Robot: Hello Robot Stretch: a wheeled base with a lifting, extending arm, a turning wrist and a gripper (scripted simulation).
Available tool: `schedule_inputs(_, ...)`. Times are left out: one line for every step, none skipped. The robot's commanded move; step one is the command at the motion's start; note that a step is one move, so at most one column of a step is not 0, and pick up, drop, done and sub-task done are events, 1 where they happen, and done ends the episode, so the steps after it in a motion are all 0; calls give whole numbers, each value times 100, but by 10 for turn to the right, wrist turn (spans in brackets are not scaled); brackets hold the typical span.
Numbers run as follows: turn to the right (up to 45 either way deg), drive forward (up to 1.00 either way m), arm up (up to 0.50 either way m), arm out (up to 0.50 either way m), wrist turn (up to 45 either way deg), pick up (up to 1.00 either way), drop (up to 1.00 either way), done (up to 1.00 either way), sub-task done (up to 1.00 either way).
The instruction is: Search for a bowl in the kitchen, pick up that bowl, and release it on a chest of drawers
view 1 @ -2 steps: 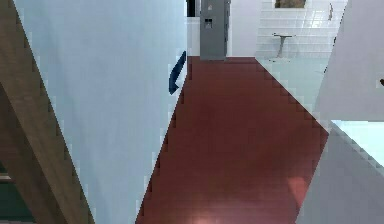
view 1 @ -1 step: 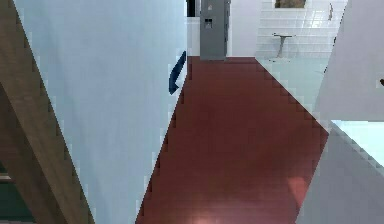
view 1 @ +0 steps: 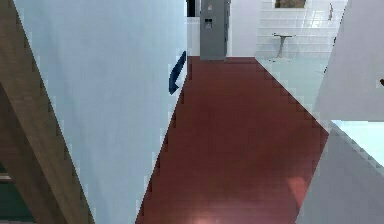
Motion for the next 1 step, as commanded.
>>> schedule_inputs(0, 0, 0, 0, -450, 0, 0, 0, 0)
